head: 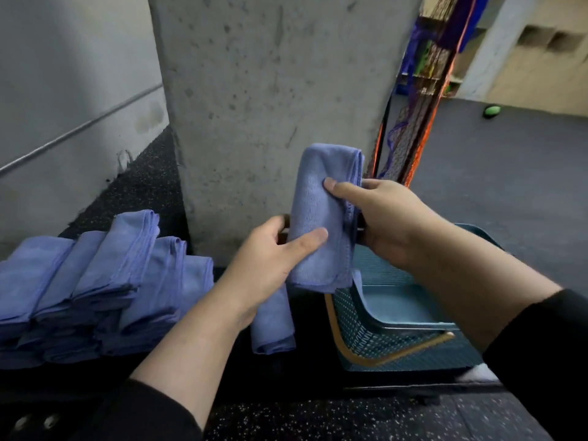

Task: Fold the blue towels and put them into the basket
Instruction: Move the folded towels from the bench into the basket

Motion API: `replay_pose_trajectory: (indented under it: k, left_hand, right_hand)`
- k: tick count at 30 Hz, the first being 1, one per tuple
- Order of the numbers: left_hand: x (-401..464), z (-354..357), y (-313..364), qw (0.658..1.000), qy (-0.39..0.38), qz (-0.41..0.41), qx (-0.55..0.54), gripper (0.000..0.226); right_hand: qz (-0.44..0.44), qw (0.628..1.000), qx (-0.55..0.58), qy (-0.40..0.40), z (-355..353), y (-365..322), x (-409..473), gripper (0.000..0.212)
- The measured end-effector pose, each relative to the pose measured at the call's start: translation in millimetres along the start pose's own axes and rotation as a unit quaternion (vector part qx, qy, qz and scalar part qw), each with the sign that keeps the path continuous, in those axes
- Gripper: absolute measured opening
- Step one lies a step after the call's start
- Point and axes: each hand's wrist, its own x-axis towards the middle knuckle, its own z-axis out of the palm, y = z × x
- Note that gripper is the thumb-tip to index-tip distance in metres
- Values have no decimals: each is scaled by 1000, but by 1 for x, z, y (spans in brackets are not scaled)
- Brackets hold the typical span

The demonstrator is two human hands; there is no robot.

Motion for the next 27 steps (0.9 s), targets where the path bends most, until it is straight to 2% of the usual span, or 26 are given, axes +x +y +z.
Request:
replay_pose_trajectory:
  k: [3, 7, 8, 11, 12, 15, 22, 27]
  left_hand:
    - [9, 18, -7, 999, 26, 7, 37, 31]
    - [28, 26, -33, 983, 63, 3, 174, 16]
    - [31, 30, -38, 981, 52, -11, 185, 21]
    - [35, 45, -43, 974, 10, -41, 221, 59]
    - [37, 50, -44, 973, -2, -43, 227, 64]
    - [41, 63, -46, 971, -19, -40, 237, 55]
    - [55, 72, -55, 958, -13, -18, 284, 42]
    - [57, 67, -59, 962, -16, -17, 271, 38]
  right_hand:
    - [-4, 997, -73, 40, -55, -11, -4, 18]
    - [71, 981, -178, 43, -118, 6, -3, 22]
    - [90, 974, -204, 41, -129, 15, -1, 19]
    - [141, 954, -261, 32, -150, 48, 13, 17]
    - [160, 948, -275, 30, -155, 59, 18, 18]
    - [215, 922, -323, 15, -160, 92, 36, 17]
    - [331, 900, -282, -42, -159, 144, 77, 19]
    - [345, 907, -234, -59, -157, 163, 87, 22]
